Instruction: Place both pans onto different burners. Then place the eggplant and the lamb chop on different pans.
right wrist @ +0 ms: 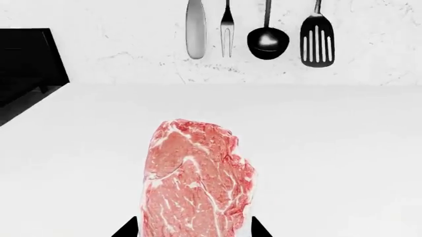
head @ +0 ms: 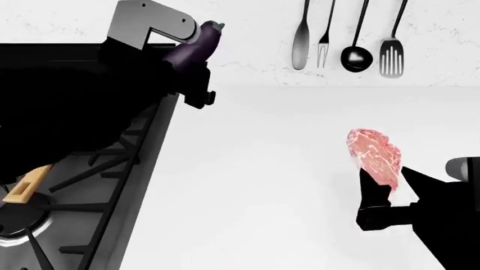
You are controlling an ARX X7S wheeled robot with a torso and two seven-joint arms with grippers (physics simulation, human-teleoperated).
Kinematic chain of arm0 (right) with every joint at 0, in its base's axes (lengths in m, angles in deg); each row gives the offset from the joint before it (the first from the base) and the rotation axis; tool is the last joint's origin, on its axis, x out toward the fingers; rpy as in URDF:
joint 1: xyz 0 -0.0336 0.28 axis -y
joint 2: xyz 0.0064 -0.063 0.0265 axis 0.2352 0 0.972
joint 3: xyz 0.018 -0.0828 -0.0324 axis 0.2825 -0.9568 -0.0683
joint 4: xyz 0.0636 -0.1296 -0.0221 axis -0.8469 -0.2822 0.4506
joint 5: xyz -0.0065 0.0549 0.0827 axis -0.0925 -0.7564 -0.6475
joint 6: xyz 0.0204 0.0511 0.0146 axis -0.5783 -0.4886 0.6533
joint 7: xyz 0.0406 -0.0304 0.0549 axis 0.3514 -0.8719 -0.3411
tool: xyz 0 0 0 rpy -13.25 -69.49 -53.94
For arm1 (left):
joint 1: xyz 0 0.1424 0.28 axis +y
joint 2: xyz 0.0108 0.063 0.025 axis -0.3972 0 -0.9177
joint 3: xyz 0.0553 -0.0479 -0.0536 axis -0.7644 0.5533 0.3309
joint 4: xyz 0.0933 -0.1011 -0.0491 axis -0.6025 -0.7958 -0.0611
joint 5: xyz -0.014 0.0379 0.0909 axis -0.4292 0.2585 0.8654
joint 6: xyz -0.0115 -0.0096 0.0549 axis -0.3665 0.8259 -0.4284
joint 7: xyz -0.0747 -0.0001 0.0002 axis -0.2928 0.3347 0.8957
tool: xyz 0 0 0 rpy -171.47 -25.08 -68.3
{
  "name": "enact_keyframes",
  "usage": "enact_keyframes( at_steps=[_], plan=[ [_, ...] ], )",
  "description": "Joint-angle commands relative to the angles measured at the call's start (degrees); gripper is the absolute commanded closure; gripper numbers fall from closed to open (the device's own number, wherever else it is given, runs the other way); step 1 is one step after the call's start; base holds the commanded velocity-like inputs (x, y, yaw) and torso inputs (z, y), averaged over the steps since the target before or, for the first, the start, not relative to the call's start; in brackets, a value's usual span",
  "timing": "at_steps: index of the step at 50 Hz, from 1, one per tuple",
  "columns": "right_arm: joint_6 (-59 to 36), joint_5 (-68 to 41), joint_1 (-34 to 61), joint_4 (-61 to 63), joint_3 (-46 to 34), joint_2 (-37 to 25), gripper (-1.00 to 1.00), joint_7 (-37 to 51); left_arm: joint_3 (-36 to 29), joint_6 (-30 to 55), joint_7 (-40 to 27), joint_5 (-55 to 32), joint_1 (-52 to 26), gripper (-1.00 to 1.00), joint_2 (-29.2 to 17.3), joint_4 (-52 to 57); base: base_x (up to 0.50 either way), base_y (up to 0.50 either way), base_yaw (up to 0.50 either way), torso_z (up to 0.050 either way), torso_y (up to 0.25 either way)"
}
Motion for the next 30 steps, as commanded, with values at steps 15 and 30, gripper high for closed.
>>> enact_keyframes(
  at_steps=[15, 30],
  plan=[
    [2.67, 2.14, 6.16, 8.74, 6.84, -1.01, 1.0, 9.45, 4.08, -1.29, -8.76, -4.8, -0.16, 1.0, -8.89, 13.45, 0.0, 0.0, 0.0, 0.0, 0.001],
    [1.93, 2.82, 7.27, 9.49, 7.45, -0.46, 1.0, 10.92, 4.78, -1.15, -10.33, -5.74, -0.01, 1.0, -11.93, 15.83, 0.0, 0.0, 0.0, 0.0, 0.001]
  ],
)
